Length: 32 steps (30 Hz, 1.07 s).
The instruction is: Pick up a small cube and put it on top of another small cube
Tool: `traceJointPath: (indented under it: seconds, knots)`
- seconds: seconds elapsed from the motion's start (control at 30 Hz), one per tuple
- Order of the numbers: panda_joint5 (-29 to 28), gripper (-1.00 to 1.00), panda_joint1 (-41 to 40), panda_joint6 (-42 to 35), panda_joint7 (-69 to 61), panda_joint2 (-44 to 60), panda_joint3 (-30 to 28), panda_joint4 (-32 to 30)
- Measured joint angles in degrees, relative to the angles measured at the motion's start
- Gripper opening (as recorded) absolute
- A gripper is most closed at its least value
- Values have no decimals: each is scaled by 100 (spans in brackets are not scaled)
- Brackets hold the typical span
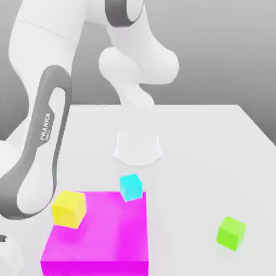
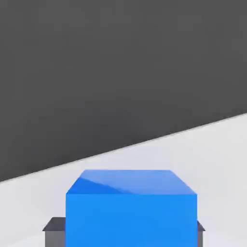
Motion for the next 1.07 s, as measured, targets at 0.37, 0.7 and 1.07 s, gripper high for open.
traceJointPath:
  seconds: [0.37,0.7,1.07]
  knots:
    - [-501,-100,755,-818,1272,-2084,-481,-1275]
    - [-1671,-100,1120,-1142,3448,-4218,-329,-2895]
    - [-1866,100,1091,-231,4059,-4137,-144,-3689]
